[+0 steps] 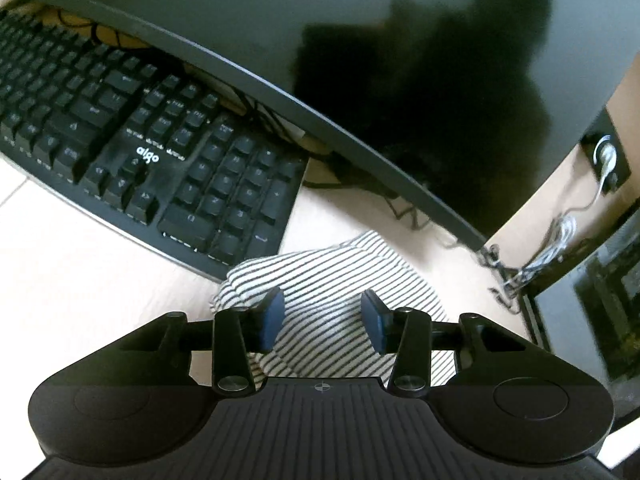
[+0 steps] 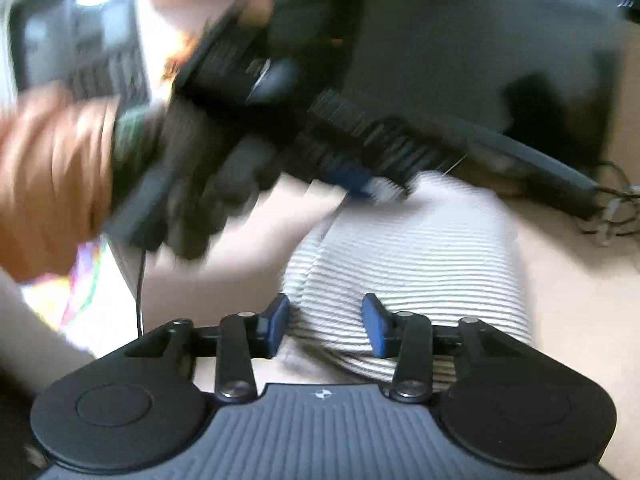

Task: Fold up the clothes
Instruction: 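Release the folded shirt and pull both grippers back from it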

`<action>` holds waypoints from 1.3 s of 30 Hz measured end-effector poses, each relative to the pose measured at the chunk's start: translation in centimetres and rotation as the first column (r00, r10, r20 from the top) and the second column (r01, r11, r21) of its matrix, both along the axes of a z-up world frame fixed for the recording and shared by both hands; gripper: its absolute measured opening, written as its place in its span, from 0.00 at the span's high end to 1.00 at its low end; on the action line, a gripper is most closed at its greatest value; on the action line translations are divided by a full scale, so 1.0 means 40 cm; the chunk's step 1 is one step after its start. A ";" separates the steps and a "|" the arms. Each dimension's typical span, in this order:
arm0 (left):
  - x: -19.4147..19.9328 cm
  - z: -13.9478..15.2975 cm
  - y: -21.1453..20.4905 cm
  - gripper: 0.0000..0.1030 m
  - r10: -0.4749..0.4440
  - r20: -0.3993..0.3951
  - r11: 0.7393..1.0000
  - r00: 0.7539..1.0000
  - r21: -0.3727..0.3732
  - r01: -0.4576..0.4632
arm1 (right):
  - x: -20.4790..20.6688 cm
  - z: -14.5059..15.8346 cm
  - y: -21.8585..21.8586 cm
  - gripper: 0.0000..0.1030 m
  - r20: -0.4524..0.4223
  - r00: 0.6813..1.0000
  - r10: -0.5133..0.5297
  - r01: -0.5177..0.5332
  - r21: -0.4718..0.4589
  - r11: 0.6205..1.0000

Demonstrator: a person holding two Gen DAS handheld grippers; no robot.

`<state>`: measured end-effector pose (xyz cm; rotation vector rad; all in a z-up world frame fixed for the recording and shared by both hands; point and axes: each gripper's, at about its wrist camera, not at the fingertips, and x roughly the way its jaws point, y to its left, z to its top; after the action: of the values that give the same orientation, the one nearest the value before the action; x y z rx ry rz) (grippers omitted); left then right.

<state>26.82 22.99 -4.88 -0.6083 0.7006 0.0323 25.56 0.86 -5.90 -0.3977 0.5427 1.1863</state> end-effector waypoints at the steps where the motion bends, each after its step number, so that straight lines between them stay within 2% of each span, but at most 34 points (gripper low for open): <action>1: -0.001 -0.001 0.000 0.54 -0.002 0.001 1.000 1.000 0.012 0.002 | -0.006 -0.003 0.010 0.45 0.014 1.000 0.018 -0.018 -0.016 1.000; 3: -0.013 -0.002 0.001 0.54 0.014 0.009 1.000 1.000 0.002 -0.014 | -0.004 0.008 0.015 0.44 0.014 0.999 0.040 -0.039 -0.030 0.999; 6: -0.044 0.006 -0.006 0.52 0.066 0.023 0.998 0.998 0.004 -0.066 | 0.017 0.030 -0.016 0.43 -0.040 0.999 0.020 -0.020 -0.002 1.000; 8: -0.072 0.027 -0.024 0.44 0.104 0.035 0.994 0.994 0.024 -0.105 | 0.028 0.054 -0.044 0.31 -0.059 0.998 -0.004 0.005 0.022 1.000; 9: -0.089 0.037 -0.036 0.35 0.126 0.041 0.991 0.991 0.038 -0.127 | 0.035 0.066 -0.061 0.19 -0.059 0.998 -0.025 0.027 0.036 0.999; 10: -0.114 0.049 -0.054 0.28 0.153 0.047 0.986 0.987 0.063 -0.156 | 0.042 0.074 -0.079 0.13 -0.057 0.997 -0.047 0.050 0.050 0.998; 13: -0.197 0.079 -0.121 0.22 0.233 0.070 0.965 0.970 0.108 -0.239 | 0.068 0.092 -0.135 0.00 -0.050 0.991 -0.127 0.131 0.086 0.988; 14: -0.222 0.087 -0.149 0.19 0.261 0.075 0.956 0.962 0.117 -0.268 | 0.075 0.097 -0.156 0.00 -0.049 0.986 -0.158 0.162 0.099 0.982; 16: -0.265 0.096 -0.217 0.04 0.320 0.083 0.932 0.944 0.154 -0.329 | 0.100 0.101 -0.191 0.00 -0.051 0.975 -0.214 0.219 0.119 0.968; 20: -0.342 0.095 -0.378 0.00 0.438 0.085 0.862 0.895 0.240 -0.445 | 0.134 0.089 -0.258 0.00 -0.048 0.956 -0.290 0.294 0.152 0.944; 22: -0.375 0.078 -0.457 0.00 0.469 0.108 0.833 0.877 0.275 -0.480 | 0.129 0.077 -0.294 0.00 -0.040 0.949 -0.312 0.314 0.191 0.930; 26: -0.416 0.061 -0.581 0.00 0.448 0.111 0.794 0.887 0.407 -0.452 | 0.097 0.049 -0.368 0.00 -0.051 0.955 -0.292 0.296 0.249 0.922; 28: -0.431 0.071 -0.608 0.00 0.452 0.119 0.784 0.884 0.420 -0.457 | 0.092 0.044 -0.386 0.00 -0.047 0.968 -0.248 0.252 0.231 0.940; 30: -0.445 0.084 -0.626 0.00 0.466 0.139 0.768 0.874 0.426 -0.477 | 0.083 0.053 -0.380 0.00 -0.004 0.977 -0.211 0.206 0.233 0.950; 34: -0.449 0.106 -0.657 0.00 0.528 0.145 0.706 0.837 0.473 -0.527 | 0.067 0.074 -0.409 0.00 0.011 0.981 -0.195 0.184 0.285 0.941; 37: -0.443 0.111 -0.684 0.00 0.540 0.118 0.682 0.833 0.518 -0.516 | 0.069 0.078 -0.427 0.00 0.003 0.978 -0.207 0.197 0.298 0.934; 39: -0.445 0.117 -0.704 0.00 0.525 0.125 0.682 0.842 0.529 -0.505 | 0.076 0.084 -0.439 0.00 -0.022 0.974 -0.225 0.220 0.315 0.923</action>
<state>9.03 -5.17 -0.22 -0.2297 0.4970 0.7601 28.61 -16.70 -2.53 -0.0670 0.3654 1.0266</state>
